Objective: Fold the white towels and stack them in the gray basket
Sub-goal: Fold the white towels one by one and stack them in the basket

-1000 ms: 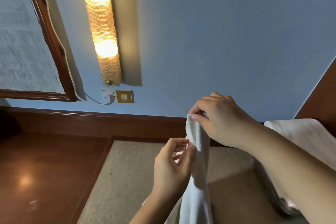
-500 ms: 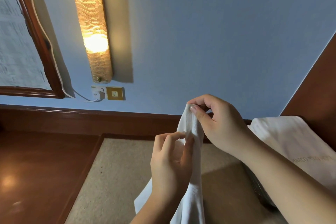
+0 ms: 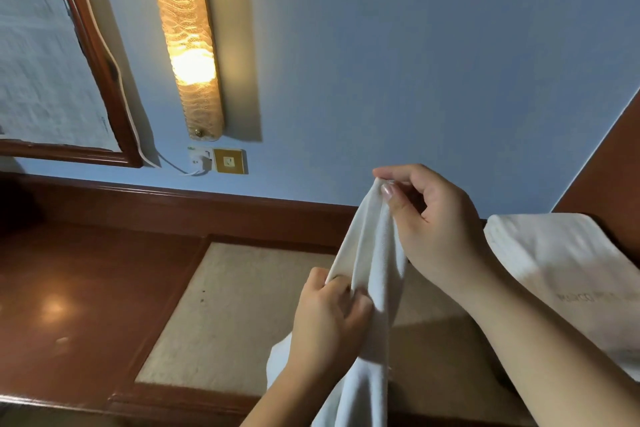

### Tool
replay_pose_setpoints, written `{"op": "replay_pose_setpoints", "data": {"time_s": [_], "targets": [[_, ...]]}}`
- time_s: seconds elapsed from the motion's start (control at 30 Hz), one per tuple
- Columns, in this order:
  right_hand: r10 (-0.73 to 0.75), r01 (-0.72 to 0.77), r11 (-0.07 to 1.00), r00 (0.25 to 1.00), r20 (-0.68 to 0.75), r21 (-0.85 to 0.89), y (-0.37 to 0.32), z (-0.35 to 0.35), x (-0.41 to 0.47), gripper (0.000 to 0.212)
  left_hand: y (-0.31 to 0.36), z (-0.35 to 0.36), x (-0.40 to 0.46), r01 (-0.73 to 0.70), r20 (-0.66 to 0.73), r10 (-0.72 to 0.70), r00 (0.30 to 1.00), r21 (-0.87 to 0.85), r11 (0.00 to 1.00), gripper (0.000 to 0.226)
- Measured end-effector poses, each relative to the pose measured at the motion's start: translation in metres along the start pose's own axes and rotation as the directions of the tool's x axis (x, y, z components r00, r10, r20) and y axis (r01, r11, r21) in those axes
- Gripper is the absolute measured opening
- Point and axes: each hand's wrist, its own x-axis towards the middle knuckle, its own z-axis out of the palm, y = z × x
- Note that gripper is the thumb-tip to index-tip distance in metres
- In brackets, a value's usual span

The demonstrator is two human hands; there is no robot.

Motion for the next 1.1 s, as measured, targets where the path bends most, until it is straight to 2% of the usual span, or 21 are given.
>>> {"op": "replay_pose_setpoints", "data": {"time_s": [0.1, 0.23, 0.33, 0.4, 0.63, 0.73, 0.83, 0.9, 1.0, 1.07, 1.1], "targets": [[-0.015, 0.015, 1.0, 1.0, -0.017, 0.008, 0.002, -0.016, -0.001, 0.025, -0.008, 0.002, -0.008, 0.054, 0.023, -0.055, 0.998, 0.069, 0.996, 0.031], [-0.05, 0.05, 0.999, 0.998, -0.029, -0.003, -0.002, -0.033, 0.001, 0.028, -0.02, 0.0, -0.013, 0.036, 0.061, -0.044, 0.997, 0.134, 0.99, 0.029], [-0.075, 0.075, 0.997, 0.994, -0.08, -0.005, -0.01, -0.054, 0.008, 0.027, -0.039, -0.004, -0.015, 0.048, 0.057, -0.059, 0.997, 0.175, 0.983, 0.021], [-0.059, 0.062, 0.998, 0.989, -0.136, 0.018, -0.014, -0.072, 0.017, 0.025, -0.05, -0.009, -0.016, 0.078, 0.046, -0.089, 0.995, 0.201, 0.976, 0.025], [0.029, -0.011, 0.998, 0.962, -0.272, 0.066, -0.003, -0.108, 0.048, 0.024, -0.052, -0.051, -0.004, -0.032, -0.098, 0.057, 0.994, 0.244, 0.969, 0.024], [0.07, -0.047, 0.996, 0.942, -0.329, 0.078, 0.005, -0.117, 0.048, 0.024, -0.065, -0.076, 0.008, -0.029, -0.176, 0.088, 0.98, 0.312, 0.95, 0.026], [0.101, -0.086, 0.995, 0.932, -0.348, 0.059, 0.015, -0.122, 0.038, 0.024, -0.073, -0.105, 0.012, -0.036, -0.214, 0.107, 0.971, 0.311, 0.95, 0.019], [0.112, -0.114, 0.993, 0.941, -0.319, 0.01, 0.017, -0.124, 0.029, 0.023, -0.073, -0.124, 0.012, -0.12, -0.136, 0.168, 0.976, 0.309, 0.944, 0.016], [0.184, -0.194, 0.981, 0.962, -0.201, -0.031, 0.015, -0.126, 0.018, 0.016, -0.078, -0.158, 0.015, -0.218, 0.043, 0.217, 0.975, 0.345, 0.913, 0.036], [0.212, -0.203, 0.969, 0.976, 0.05, -0.138, 0.014, -0.126, 0.008, 0.018, -0.085, -0.18, 0.018, -0.28, 0.159, 0.233, 0.959, 0.426, 0.861, 0.042], [0.222, -0.178, 0.959, 0.956, 0.194, -0.223, 0.015, -0.124, 0.002, 0.02, -0.089, -0.191, 0.019, -0.303, 0.209, 0.23, 0.95, 0.453, 0.838, 0.043]]}}
